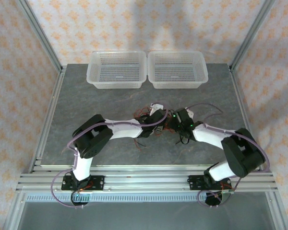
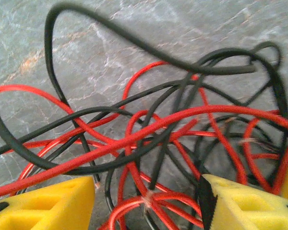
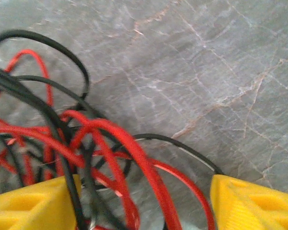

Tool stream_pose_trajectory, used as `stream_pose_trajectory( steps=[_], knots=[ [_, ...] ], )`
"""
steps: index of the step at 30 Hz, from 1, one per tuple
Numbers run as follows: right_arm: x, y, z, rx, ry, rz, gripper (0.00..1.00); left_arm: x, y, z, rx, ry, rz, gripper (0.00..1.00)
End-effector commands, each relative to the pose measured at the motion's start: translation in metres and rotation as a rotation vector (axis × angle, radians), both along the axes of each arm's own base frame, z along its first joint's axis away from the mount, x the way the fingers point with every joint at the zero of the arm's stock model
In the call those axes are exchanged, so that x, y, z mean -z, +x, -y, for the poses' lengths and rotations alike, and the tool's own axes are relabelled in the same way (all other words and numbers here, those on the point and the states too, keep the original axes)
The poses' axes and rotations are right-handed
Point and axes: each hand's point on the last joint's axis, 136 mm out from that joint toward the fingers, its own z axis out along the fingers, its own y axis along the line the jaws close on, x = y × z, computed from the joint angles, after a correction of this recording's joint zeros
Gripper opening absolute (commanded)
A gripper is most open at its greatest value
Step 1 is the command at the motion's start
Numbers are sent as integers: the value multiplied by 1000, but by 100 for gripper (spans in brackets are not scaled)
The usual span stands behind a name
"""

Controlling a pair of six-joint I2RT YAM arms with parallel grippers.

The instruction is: Untangle the cables

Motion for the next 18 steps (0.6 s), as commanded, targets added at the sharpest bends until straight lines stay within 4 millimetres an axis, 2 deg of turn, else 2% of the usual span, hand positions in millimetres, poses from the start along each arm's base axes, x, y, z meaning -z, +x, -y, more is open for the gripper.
stream_pose_trajectory(
  steps=[1, 5, 10, 14, 18],
  knots=[
    [9, 6, 14, 36, -95, 1, 63, 10, 14, -24, -130, 9, 24, 61],
    [19, 0, 30, 47, -191, -29, 52, 36, 8, -66, -220, 108, 5, 62],
    [10, -4, 52, 58, -327, -27, 43, 64, -7, -135, -346, 192, -56, 64],
    [1, -2, 63, 64, -387, -20, 35, 57, -14, -171, -409, 200, -54, 64],
    [-5, 2, 73, 81, -420, -19, 27, 37, -14, -186, -431, 210, -22, 65]
  ],
)
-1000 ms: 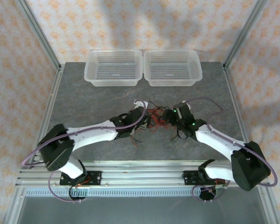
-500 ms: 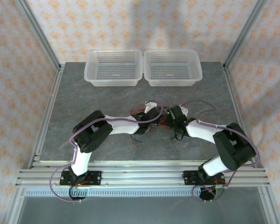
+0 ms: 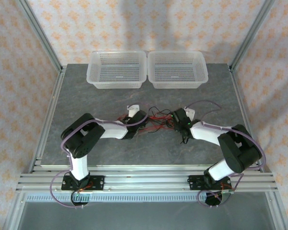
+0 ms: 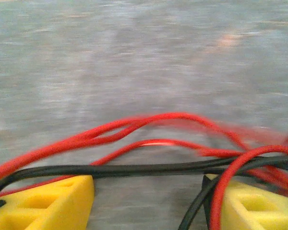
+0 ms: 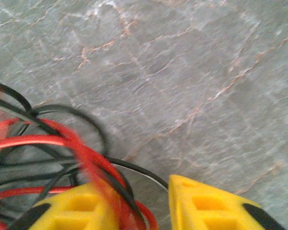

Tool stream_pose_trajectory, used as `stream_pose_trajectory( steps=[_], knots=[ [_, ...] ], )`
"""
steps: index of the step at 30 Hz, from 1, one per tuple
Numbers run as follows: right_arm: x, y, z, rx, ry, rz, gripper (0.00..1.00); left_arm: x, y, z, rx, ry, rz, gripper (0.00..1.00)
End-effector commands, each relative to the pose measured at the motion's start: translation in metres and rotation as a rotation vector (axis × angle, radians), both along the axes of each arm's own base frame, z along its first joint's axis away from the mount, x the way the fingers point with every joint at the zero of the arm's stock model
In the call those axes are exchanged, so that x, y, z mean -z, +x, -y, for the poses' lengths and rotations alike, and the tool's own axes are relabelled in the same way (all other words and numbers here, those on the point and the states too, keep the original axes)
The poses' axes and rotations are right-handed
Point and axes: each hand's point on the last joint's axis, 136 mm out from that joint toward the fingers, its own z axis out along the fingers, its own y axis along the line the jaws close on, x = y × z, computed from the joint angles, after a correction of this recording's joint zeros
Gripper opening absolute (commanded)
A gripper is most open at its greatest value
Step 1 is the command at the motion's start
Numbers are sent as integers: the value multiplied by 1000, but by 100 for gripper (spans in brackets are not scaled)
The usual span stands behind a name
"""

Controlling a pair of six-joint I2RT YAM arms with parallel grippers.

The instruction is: Untangle the cables

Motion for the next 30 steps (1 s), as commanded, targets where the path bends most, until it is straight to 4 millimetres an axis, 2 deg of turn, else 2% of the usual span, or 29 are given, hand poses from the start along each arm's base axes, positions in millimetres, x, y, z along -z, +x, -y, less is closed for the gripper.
stream_pose_trajectory(
  steps=[1, 10, 16, 19, 21, 26, 30],
  knots=[
    [-5, -2, 38, 70, -148, -19, 26, 6, -18, -55, -101, 178, -55, 64],
    [-27, 5, 40, 55, -134, 14, 25, -32, -15, -51, -62, 160, -10, 66],
    [-56, 10, 31, 14, -60, 70, 30, -77, -15, -36, 21, 100, 44, 73],
    [-73, 13, 22, -18, -14, 93, 38, -102, -16, -30, 53, 94, 68, 76],
    [-84, 15, 12, -54, 29, 103, 49, -114, -18, -25, 71, 93, 77, 78],
    [-117, 18, -10, -114, 162, 160, 65, -126, -23, -20, 91, 103, 63, 78],
    [-139, 17, -25, -147, 262, 196, 68, -132, -26, -21, 90, 101, 60, 79]
  ],
)
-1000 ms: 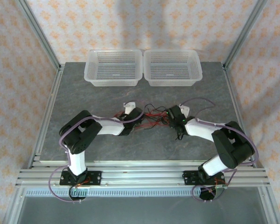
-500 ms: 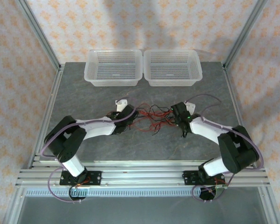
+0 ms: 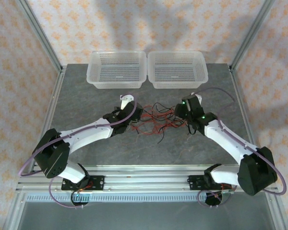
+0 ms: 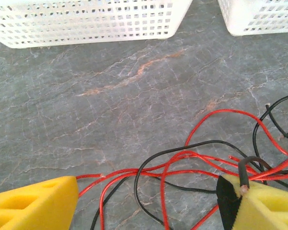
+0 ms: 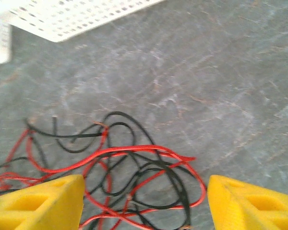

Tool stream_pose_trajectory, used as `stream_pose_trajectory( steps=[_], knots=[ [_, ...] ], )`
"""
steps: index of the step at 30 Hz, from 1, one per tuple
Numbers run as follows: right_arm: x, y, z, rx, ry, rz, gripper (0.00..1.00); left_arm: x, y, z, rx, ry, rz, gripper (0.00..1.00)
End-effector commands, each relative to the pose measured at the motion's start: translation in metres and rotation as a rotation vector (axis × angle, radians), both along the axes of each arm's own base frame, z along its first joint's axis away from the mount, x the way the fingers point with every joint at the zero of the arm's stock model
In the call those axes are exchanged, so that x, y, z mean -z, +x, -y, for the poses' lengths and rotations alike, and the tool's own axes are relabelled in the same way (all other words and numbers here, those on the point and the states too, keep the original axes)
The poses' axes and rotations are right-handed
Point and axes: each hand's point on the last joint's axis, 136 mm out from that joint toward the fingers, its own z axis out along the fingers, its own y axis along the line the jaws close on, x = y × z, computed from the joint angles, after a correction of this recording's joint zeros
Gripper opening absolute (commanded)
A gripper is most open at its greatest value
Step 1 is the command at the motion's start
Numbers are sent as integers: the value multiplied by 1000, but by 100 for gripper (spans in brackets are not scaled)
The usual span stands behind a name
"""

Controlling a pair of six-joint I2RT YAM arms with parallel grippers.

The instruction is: Untangle the cables

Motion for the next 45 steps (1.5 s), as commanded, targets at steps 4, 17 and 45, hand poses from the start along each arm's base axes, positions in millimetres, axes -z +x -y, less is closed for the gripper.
stream_pose_trajectory(
  steps=[4, 17, 45],
  knots=[
    [-23, -12, -31, -75, 203, 7, 69, -14, -11, -1, 24, 4, -23, 89],
    [32, -48, -86, -57, 340, -118, 59, -43, -24, 28, 169, -166, 11, 100],
    [60, -25, -97, 7, 332, -126, 0, -65, -42, 27, 287, -469, 142, 97]
  ],
)
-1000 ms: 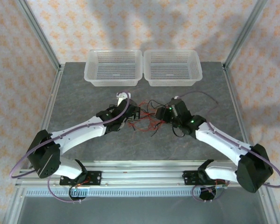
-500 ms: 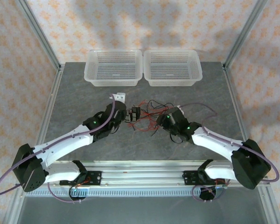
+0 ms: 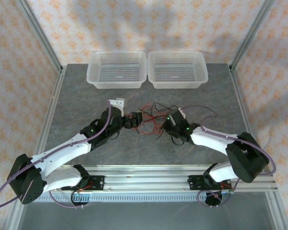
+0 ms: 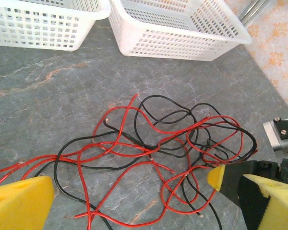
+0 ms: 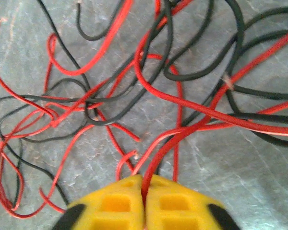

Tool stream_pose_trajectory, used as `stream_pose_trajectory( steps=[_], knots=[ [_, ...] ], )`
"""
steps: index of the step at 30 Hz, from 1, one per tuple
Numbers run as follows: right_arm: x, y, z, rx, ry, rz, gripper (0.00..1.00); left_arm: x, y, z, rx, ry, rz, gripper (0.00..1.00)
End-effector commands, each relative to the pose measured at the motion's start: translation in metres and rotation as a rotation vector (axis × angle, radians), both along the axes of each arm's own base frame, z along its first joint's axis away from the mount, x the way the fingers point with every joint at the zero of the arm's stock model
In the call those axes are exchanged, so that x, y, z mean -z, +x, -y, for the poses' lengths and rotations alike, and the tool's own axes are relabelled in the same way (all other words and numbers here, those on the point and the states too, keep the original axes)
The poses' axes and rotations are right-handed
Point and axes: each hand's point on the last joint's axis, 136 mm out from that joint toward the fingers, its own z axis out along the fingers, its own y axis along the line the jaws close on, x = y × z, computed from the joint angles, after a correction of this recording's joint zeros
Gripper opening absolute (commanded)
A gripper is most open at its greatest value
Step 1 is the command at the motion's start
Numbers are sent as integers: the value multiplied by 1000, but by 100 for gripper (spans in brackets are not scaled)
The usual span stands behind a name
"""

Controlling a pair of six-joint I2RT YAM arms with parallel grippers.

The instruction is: Untangle the cables

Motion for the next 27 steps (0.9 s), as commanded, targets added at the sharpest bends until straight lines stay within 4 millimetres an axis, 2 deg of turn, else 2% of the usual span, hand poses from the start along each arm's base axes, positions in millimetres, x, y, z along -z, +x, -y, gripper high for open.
stream_pose_trajectory(
  steps=[1, 4, 11, 14, 15, 22, 24, 27],
  knots=[
    [-26, 17, -6, -8, -19, 78, 0, -14, 3, 2, 6, -27, 38, 96],
    [-55, 22, -10, -45, -26, 130, 0, -14, 3, 2, 16, -15, 48, 90],
    [-166, 29, -3, -92, -56, 333, 0, -10, -6, 8, 78, 20, 105, 88],
    [-199, 31, 0, -98, -67, 402, 0, -11, -11, 17, 110, 51, 139, 88],
    [-217, 29, 4, -94, -54, 439, 0, -11, -13, 20, 117, 66, 148, 88],
    [-280, 33, 6, -111, -43, 559, 0, -8, -15, 45, 166, 121, 170, 88],
    [-294, 35, 7, -117, -50, 586, 0, -7, -14, 48, 167, 124, 170, 88],
    [-325, 39, 11, -113, -60, 645, 0, -3, -14, 54, 173, 127, 162, 88]
  ],
)
